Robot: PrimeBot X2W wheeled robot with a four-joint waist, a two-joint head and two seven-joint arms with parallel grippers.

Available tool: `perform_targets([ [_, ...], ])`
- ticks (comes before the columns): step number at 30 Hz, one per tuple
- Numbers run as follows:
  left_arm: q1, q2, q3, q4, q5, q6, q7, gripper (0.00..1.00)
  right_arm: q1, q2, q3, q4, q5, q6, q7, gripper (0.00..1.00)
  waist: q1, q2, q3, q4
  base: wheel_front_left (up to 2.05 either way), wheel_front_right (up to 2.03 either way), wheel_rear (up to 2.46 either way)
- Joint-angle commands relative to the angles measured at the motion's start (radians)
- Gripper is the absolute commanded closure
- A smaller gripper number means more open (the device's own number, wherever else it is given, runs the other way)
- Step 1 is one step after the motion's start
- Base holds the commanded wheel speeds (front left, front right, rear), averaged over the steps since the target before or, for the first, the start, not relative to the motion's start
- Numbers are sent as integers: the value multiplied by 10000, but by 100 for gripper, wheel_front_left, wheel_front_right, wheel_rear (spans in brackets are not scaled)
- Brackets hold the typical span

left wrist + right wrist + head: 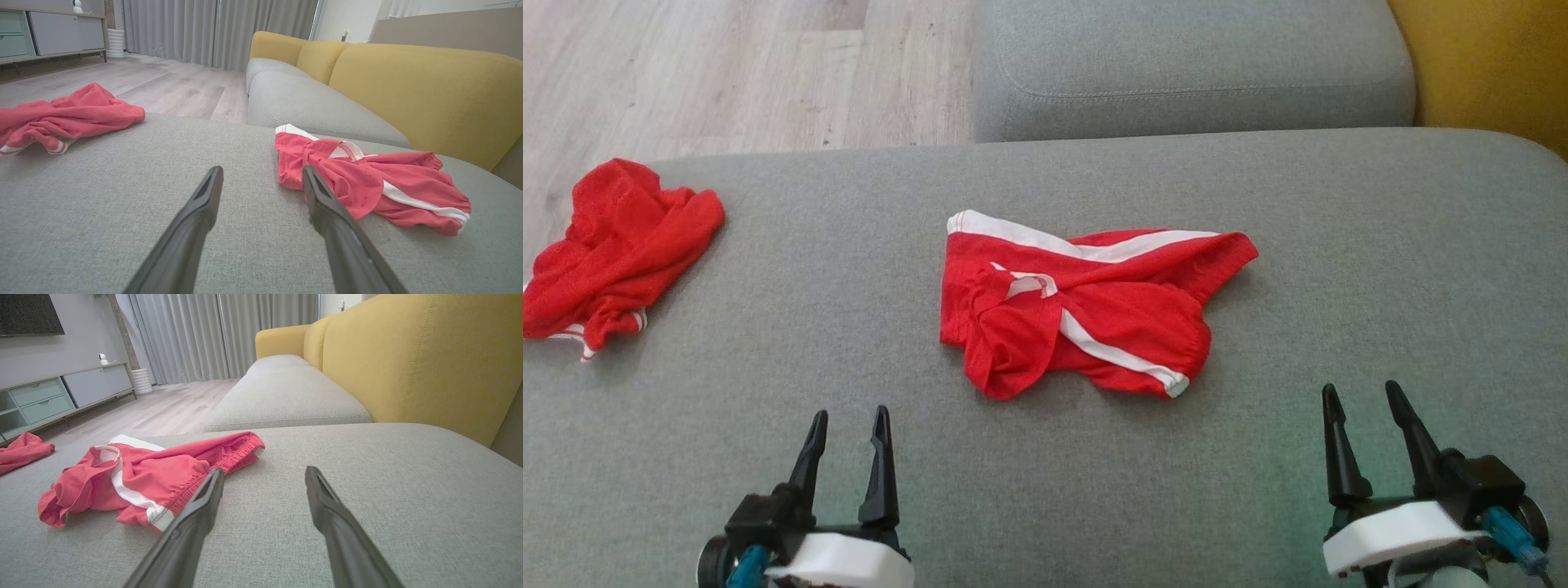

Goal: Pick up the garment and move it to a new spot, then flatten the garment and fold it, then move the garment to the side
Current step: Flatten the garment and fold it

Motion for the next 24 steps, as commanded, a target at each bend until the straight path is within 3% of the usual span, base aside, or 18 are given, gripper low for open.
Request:
perform_targets([
  [1,-342,-14,398,-300,122,-27,-97,0,-324,-54,273,-264,50,65,-135,0,0,0,18,-15,0,0,0],
  [7,-640,-74,203,-250,181,-88,-88,0,-437,-54,374,-313,-1,65,-135,0,0,0,224,-232,0,0,0],
  [13,-1971,-247,-811,155,326,-481,299,0,-861,-54,608,-452,-170,65,-135,0,0,0,810,-797,0,0,0],
  [16,-2825,-317,-1340,784,112,-627,603,0,-1134,-54,802,-459,-215,65,-135,0,0,0,1127,-1195,0,0,0],
  [24,-4651,-346,-1965,2820,-538,-528,1111,0,-1605,-54,1214,-436,-142,65,-135,0,0,0,1723,-2136,0,0,0],
])
